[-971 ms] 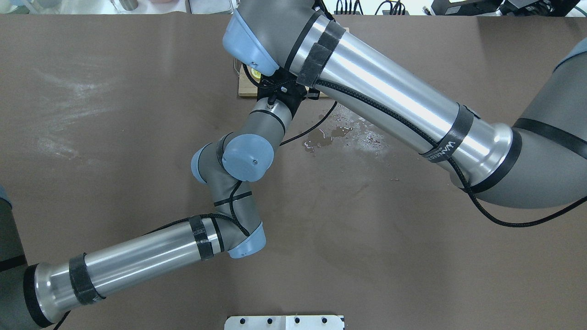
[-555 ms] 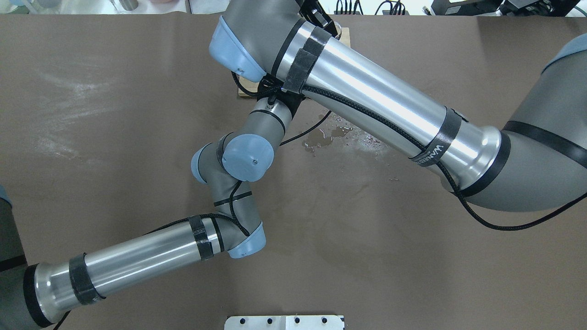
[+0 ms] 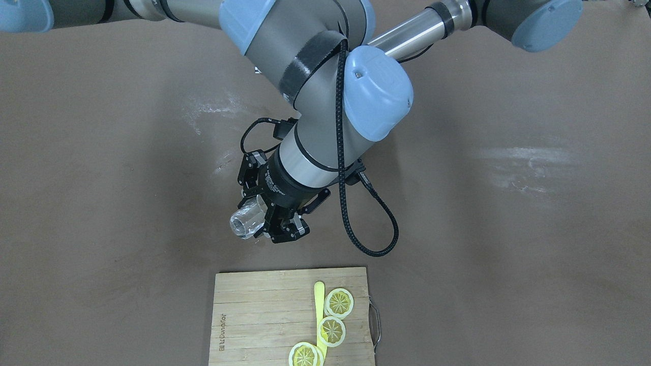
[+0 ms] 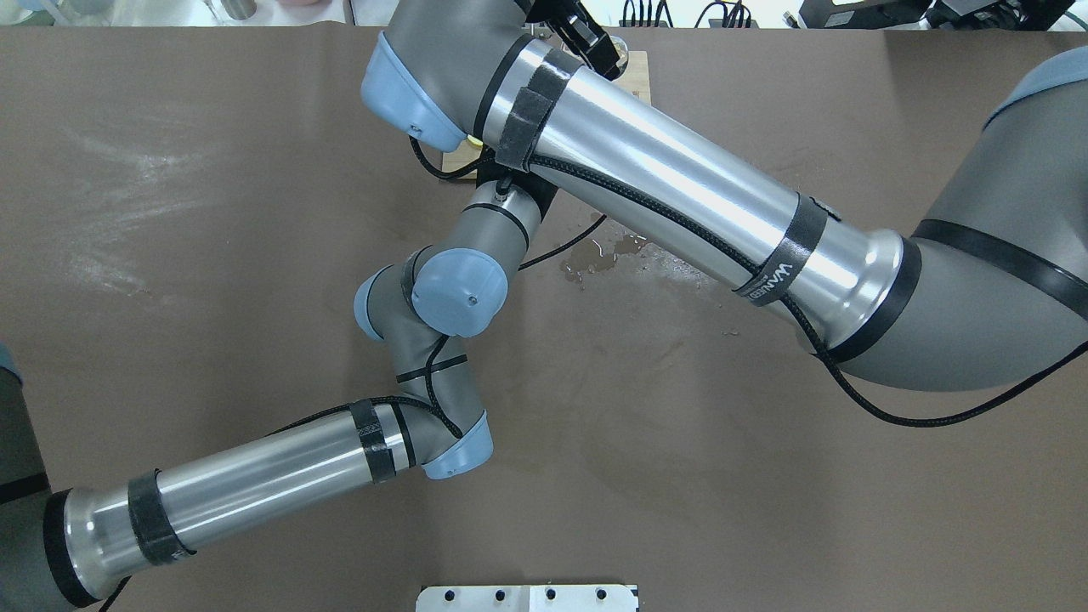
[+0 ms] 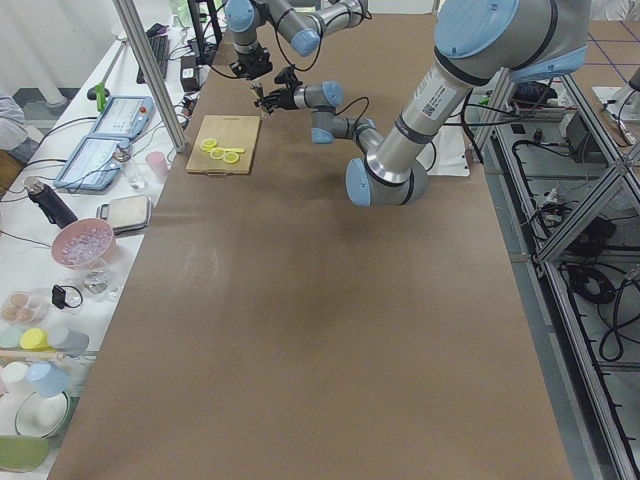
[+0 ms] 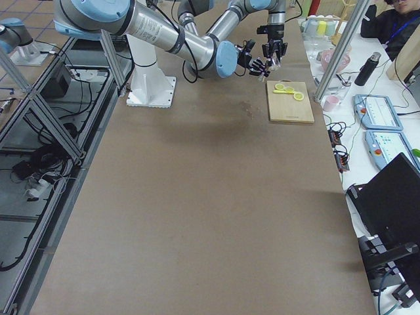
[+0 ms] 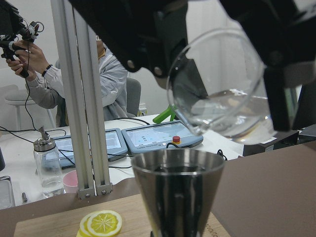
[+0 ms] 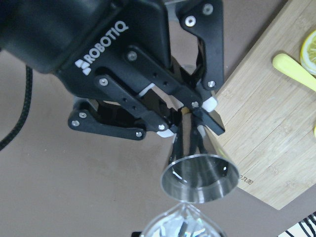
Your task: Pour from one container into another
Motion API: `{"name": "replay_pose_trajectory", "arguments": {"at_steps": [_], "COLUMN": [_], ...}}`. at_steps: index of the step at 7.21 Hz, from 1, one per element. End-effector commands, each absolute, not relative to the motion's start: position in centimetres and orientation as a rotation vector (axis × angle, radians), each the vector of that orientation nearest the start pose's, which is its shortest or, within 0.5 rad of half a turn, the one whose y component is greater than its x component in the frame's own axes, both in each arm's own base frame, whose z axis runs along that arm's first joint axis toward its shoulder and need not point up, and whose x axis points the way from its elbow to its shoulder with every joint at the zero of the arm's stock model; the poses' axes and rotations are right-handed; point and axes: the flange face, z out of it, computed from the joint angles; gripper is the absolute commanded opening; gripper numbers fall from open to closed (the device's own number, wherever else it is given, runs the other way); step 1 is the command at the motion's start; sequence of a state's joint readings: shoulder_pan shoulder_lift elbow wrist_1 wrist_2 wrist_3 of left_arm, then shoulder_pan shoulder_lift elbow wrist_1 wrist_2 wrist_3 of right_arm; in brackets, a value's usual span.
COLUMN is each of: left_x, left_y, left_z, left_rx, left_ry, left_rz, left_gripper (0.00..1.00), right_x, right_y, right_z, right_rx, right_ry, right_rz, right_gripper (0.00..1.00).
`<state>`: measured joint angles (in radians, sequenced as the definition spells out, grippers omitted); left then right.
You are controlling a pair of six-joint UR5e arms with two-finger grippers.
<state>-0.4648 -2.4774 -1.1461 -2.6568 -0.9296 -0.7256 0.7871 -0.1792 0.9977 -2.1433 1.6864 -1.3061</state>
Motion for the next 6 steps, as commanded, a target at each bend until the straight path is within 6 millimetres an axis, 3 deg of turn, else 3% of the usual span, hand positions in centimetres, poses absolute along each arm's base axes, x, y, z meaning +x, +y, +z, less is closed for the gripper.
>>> {"name": "replay_pose_trajectory", "arguments": {"at_steps": [1, 6], "left_x": [59.37, 59.3], "left_y": [-51.49, -51.44], "left_z": [14.27, 14.2], "left_rx": [1.304, 1.308], "left_ry": [0.879, 0.888], "left_rz": [-0.206, -0.209], "left_gripper": [0.0, 0.0], "right_x": [-48.8, -48.86], "right_y": [-65.81, -66.0], "right_z": [2.12, 2.05], "right_rx": [0.278, 0.192], "right_ry": [-0.025, 0.029], "right_rz": [-2.121, -2.161], "right_gripper": [0.0, 0.0]}}
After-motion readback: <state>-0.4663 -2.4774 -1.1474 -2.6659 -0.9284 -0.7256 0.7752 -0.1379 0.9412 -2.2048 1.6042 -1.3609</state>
